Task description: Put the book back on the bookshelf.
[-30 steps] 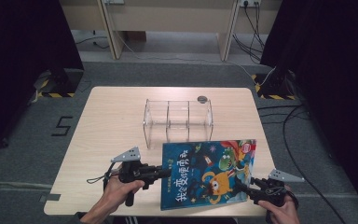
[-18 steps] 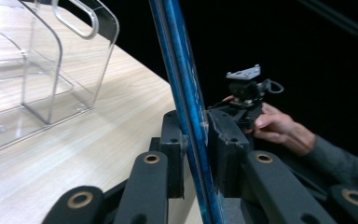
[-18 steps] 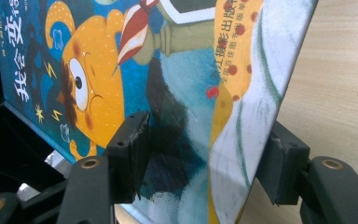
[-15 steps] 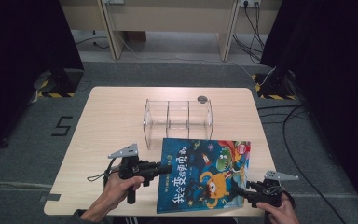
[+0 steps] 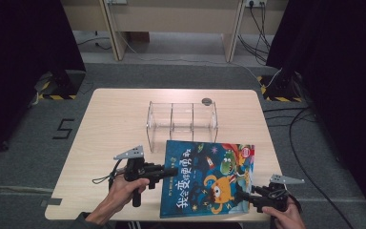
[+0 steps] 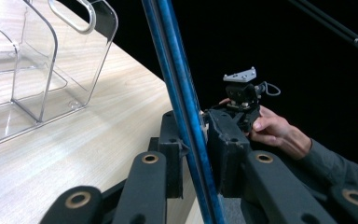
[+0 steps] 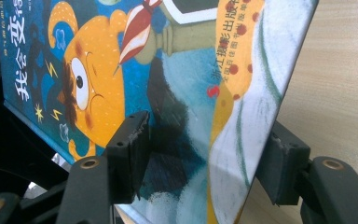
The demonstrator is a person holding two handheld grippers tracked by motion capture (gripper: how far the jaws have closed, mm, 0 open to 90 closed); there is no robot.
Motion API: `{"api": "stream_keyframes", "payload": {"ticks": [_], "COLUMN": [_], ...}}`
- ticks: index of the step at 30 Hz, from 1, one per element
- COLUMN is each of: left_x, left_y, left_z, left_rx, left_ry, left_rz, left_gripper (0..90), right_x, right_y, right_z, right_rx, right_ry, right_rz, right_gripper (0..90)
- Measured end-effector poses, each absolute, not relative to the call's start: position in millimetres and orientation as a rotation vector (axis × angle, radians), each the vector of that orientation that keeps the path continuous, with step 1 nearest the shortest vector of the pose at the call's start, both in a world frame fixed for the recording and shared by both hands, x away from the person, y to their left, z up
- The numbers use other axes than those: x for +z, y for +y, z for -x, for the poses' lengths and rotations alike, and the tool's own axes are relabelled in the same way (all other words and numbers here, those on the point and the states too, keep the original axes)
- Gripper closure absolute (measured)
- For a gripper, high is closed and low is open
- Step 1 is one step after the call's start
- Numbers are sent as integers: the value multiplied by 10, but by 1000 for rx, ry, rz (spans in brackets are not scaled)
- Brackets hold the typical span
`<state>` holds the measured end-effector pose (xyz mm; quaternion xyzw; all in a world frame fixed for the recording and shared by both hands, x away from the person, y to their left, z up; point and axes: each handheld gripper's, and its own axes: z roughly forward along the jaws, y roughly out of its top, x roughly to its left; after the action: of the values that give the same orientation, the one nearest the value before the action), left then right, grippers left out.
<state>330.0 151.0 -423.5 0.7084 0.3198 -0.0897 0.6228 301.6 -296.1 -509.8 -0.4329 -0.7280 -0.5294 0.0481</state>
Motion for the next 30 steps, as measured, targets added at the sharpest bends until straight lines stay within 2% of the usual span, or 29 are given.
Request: {"api": "stream_keyframes", "payload": {"ticks": [4,11,14,25,30], "left_x": [-4211,-4219,-4218,-4165,-4133], "left_y": [1490,1492,1492,1462,1438], "left_z": [-3267,-3293,-3293,-3296,-3304], "left_rx": [-195,-224,-224,-211,-207], "left_ry": [787,881,910,956,973], "left_rz": [-1616,-1611,-1614,-1634,-1635], "left_gripper": [765,764,760,746,744], "right_x": [-5099,-5048,-4975,-4688,-4696], "right_y": [-2957,-2888,-2899,-2281,-2024], "right_z": [-3012,-2963,-2903,-2052,-1880], "right_rx": [-1614,-1528,-1535,-1663,-1712], "right_ry": [-2216,-2347,-2451,-2928,-2989], "right_rz": [1335,1443,1534,1355,1234], "right_gripper": [404,279,262,251,251]}}
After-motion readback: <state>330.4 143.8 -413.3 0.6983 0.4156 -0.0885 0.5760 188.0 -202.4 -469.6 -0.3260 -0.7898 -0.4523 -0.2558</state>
